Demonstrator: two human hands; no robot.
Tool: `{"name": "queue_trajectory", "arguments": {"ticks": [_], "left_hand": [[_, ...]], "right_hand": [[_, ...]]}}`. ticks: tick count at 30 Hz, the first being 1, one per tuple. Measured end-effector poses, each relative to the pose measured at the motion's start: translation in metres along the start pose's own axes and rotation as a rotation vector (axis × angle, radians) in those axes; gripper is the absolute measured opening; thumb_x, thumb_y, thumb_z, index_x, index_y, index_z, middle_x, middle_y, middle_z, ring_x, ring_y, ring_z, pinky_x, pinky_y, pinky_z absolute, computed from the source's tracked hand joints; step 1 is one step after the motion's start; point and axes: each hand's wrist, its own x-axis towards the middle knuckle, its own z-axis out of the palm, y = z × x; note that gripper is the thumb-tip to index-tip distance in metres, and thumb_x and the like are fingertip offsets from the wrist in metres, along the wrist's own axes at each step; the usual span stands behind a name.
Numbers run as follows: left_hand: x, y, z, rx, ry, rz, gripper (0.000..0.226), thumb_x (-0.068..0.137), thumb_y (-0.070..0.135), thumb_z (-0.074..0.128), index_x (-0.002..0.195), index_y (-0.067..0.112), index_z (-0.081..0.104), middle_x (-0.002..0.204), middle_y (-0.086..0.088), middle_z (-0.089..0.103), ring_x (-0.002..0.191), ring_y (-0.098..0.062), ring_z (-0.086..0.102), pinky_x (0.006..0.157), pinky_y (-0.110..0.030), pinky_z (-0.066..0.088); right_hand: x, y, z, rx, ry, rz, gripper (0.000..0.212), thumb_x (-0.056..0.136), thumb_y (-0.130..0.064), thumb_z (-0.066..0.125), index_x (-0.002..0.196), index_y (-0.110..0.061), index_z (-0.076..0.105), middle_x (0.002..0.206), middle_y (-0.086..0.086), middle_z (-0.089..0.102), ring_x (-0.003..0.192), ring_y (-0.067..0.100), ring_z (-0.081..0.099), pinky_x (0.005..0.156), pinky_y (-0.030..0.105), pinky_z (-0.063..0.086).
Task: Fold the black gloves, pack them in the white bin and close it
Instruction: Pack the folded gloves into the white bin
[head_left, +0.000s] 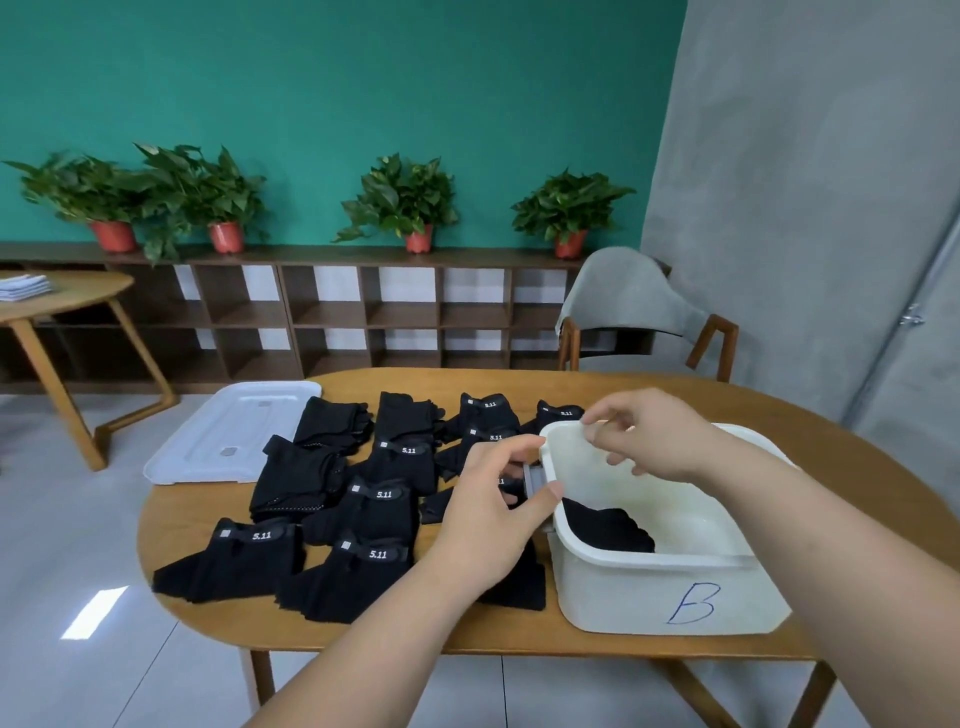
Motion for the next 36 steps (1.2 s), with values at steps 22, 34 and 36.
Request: {"name": "queue_trajectory", "arguments": {"ticks": [22,34,36], "left_hand": [[0.019,-0.1,-0.21,0.739,0.375,-0.448,0.046,0.095,0.035,0.07,0.139,0.028,0.06,0.127,-0.005,0.059,0.116,-0.027,0.061,0.101,-0.042,0.053],[0.025,-0.122,-0.246,0.358,0.28,-0.755,0.063,0.091,0.03,0.084,0.141,0.02,0.047,0.101,0.002,0.063,0.093,-0.019,0.067,0.084,-0.036,0.054],[0.026,-0.121,-0.246,0.335,0.303,-0.772,0.06,0.087,0.028,0.087,0.132,0.02,0.048,0.101,0.0,0.059,0.091,-0.02,0.066,0.077,-0.036,0.053]], "right_hand": [[0.046,-0.029,0.09,-0.172,0.074,-0.249,0.017,0.093,-0.047,0.071,0.11,-0.049,0.072,0.109,-0.022,0.07,0.109,0.012,0.062,0.098,0.041,0.051],[0.047,-0.028,0.097,-0.211,0.099,-0.258,0.014,0.096,-0.048,0.067,0.108,-0.05,0.072,0.107,-0.019,0.072,0.111,0.016,0.056,0.103,0.039,0.044],[0.047,-0.028,0.097,-0.218,0.102,-0.256,0.013,0.097,-0.048,0.066,0.108,-0.051,0.071,0.109,-0.021,0.071,0.112,0.016,0.055,0.104,0.038,0.042]]}}
